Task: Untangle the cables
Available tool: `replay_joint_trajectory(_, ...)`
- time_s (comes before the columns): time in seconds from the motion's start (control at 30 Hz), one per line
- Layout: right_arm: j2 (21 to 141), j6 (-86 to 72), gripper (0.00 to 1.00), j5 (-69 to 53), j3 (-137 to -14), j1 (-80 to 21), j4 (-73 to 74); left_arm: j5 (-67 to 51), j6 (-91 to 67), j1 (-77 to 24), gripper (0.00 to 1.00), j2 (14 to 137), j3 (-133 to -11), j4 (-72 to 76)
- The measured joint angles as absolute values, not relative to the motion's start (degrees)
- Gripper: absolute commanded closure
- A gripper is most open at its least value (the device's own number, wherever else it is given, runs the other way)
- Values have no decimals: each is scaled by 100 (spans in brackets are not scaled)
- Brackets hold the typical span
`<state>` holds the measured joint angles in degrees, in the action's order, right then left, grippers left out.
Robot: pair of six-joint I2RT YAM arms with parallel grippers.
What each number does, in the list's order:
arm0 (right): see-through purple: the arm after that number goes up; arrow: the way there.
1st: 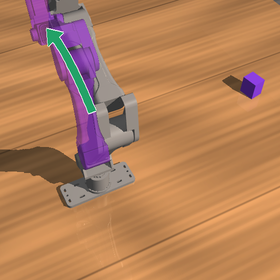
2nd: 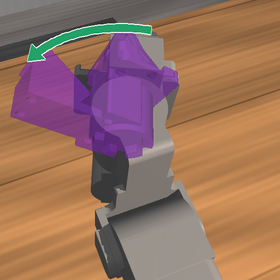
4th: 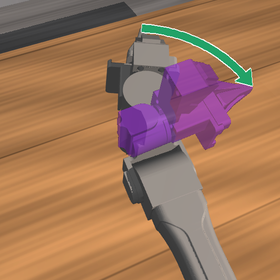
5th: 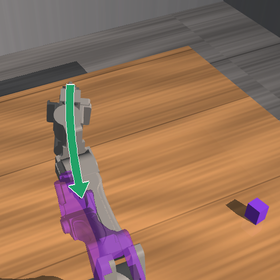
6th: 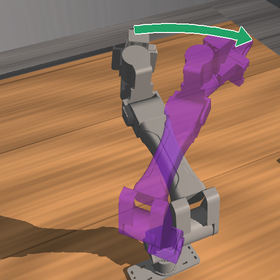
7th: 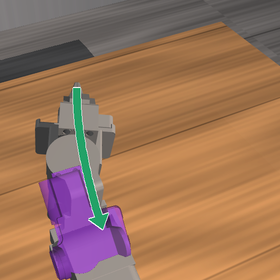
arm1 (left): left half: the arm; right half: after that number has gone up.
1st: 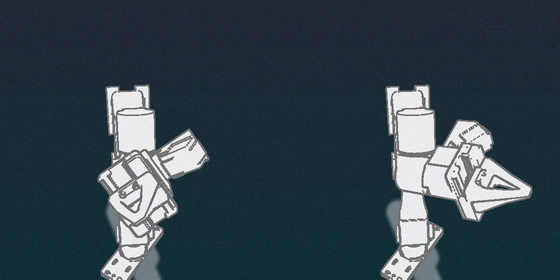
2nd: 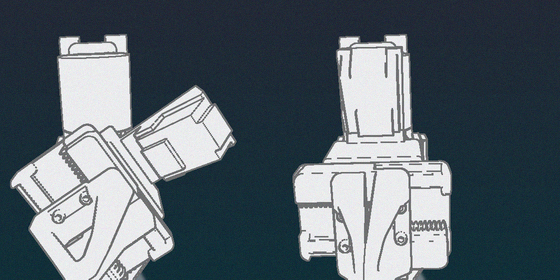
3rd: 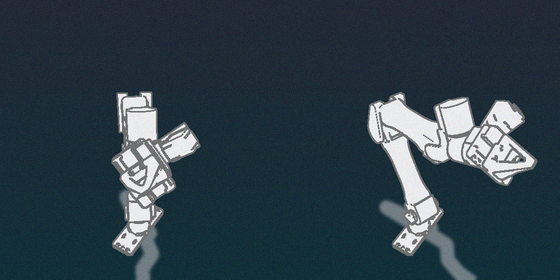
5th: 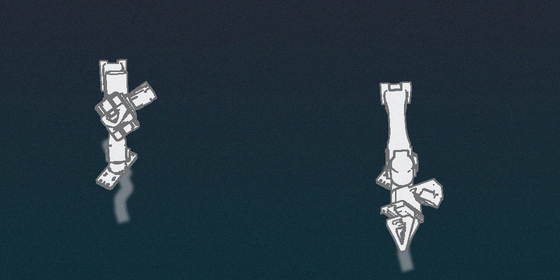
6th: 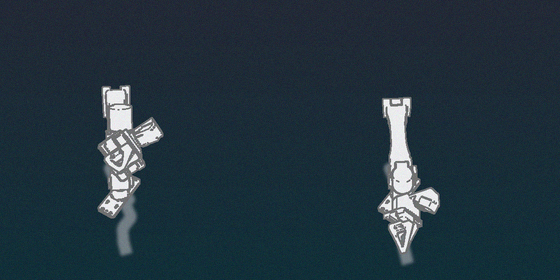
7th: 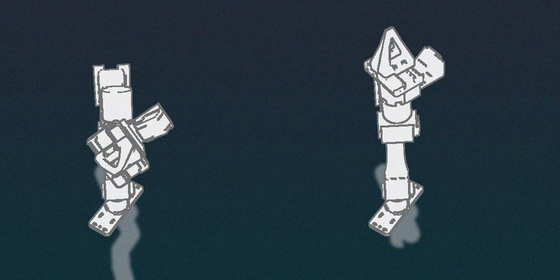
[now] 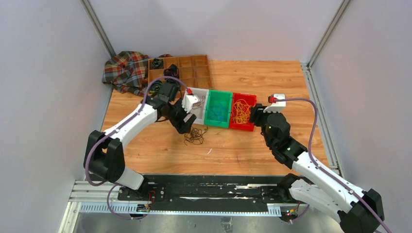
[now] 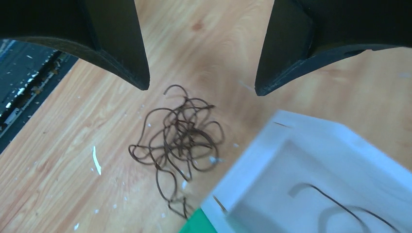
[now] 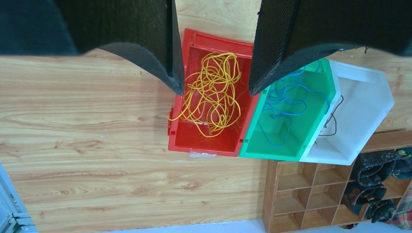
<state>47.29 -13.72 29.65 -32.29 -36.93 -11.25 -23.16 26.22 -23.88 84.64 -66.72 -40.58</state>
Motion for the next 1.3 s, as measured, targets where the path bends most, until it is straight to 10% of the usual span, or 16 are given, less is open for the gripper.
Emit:
replay_joint_trajectory(0.2,4799,-1437,52,2827,-3232,-3693,-1118,-2521,2073,-2375,26,8525,-5605,-3238)
replay_joint_trajectory(0.8,5063,-1546,66,2670,-3439,-3693,-1041,-2759,2554,-2375,99,9382,-5457,-2641)
replay_joint_trajectory(1.3,6084,-1428,42,1863,-4062,-4456,-1522,-3229,2971,-2375,99,7483,-6667,-4890)
